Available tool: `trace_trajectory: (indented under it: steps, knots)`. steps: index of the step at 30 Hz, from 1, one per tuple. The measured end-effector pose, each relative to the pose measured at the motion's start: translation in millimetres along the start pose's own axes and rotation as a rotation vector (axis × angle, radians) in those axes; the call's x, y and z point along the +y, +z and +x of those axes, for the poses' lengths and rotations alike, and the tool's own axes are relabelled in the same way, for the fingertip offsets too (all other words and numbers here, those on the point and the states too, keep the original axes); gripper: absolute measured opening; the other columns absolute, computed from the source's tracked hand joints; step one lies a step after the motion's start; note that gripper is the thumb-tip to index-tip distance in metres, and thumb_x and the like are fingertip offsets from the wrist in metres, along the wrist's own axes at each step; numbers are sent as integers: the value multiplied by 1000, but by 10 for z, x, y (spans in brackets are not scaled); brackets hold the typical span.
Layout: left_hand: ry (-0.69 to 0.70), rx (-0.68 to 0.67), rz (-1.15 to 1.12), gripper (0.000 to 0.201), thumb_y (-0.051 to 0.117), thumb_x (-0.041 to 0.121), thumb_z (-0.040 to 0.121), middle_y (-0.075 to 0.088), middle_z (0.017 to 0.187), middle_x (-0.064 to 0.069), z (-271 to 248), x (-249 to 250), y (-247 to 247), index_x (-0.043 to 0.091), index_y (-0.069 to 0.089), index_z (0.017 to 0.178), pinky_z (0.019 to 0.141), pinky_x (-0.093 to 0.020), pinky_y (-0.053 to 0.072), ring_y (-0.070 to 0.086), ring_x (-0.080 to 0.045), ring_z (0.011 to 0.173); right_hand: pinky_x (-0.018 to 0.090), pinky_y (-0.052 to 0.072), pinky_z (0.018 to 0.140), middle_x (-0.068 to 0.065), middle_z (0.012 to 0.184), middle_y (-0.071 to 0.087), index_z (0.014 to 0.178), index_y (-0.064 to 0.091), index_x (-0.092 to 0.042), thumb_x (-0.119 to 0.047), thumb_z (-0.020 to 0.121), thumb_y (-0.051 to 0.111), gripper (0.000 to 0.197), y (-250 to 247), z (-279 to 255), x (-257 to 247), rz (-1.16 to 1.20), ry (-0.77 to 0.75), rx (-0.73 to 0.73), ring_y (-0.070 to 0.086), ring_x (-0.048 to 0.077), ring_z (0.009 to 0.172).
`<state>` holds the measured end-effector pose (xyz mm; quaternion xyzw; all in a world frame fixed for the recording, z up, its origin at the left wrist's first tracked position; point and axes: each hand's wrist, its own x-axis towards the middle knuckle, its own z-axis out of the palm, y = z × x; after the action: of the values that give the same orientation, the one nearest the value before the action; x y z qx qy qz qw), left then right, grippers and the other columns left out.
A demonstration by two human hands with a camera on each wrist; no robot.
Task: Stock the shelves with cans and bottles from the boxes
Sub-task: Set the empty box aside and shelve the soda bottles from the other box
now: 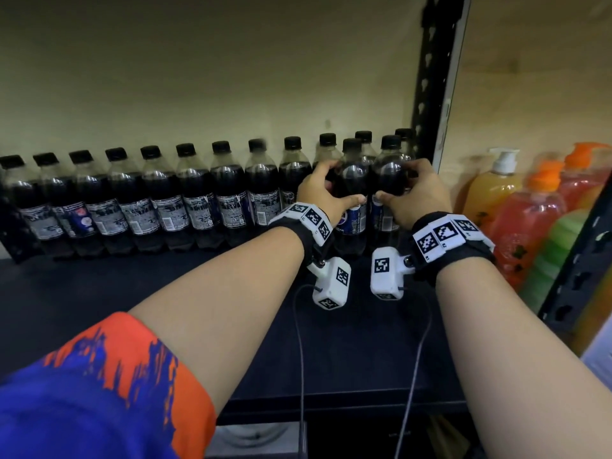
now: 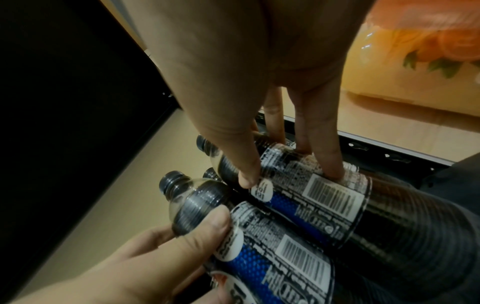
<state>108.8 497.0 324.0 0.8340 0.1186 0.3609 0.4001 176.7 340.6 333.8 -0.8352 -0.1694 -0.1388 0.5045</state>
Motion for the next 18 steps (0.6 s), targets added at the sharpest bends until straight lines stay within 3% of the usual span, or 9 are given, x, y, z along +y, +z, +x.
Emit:
trace_trajectory:
  steps: [2, 7, 11, 15, 18]
  knots:
    - [4, 9, 10, 71, 90, 29, 72, 64, 114, 0, -10, 4, 3, 24, 56, 134, 74, -12, 44, 59, -9, 97, 41, 54, 97, 5, 127, 66, 133, 47, -24, -27, 77, 87, 69, 9, 8, -1, 9, 19, 17, 63, 26, 116]
    - [-24, -2, 55, 76, 91, 33, 70, 67, 114, -1, -4, 88, -17, 27, 55, 136, 88, -28, 53, 64, -16, 102, 33, 48, 80, 6, 121, 63, 124, 44, -16, -31, 77, 87, 66, -66, -18, -60, -51, 52, 28, 63, 27, 110]
    - [-45, -35, 206, 85, 90, 44, 69, 60, 124, -10, 6, 210, -67, 30, 50, 142, 95, -36, 54, 62, -26, 110, 33, 49, 81, 4, 113, 63, 125, 53, -13, -41, 82, 80, 58, -219, -56, -184, -144, 54, -46, 62, 25, 107]
    - [-63, -206, 339, 90, 90, 46, 68, 62, 131, -5, -7, 403, -247, 24, 47, 144, 100, -35, 52, 61, -25, 119, 31, 47, 74, 3, 100, 69, 112, 63, -13, -46, 78, 78, 49, -333, -146, -290, -189, 57, -99, 64, 24, 94]
    - [-45, -233, 384, 87, 87, 47, 72, 61, 134, -2, -91, 551, -468, 28, 45, 145, 98, -31, 51, 62, -24, 118, 33, 48, 79, 5, 110, 67, 122, 58, -14, -48, 77, 76, 60, -429, -314, -415, -228, 35, -122, 63, 26, 100]
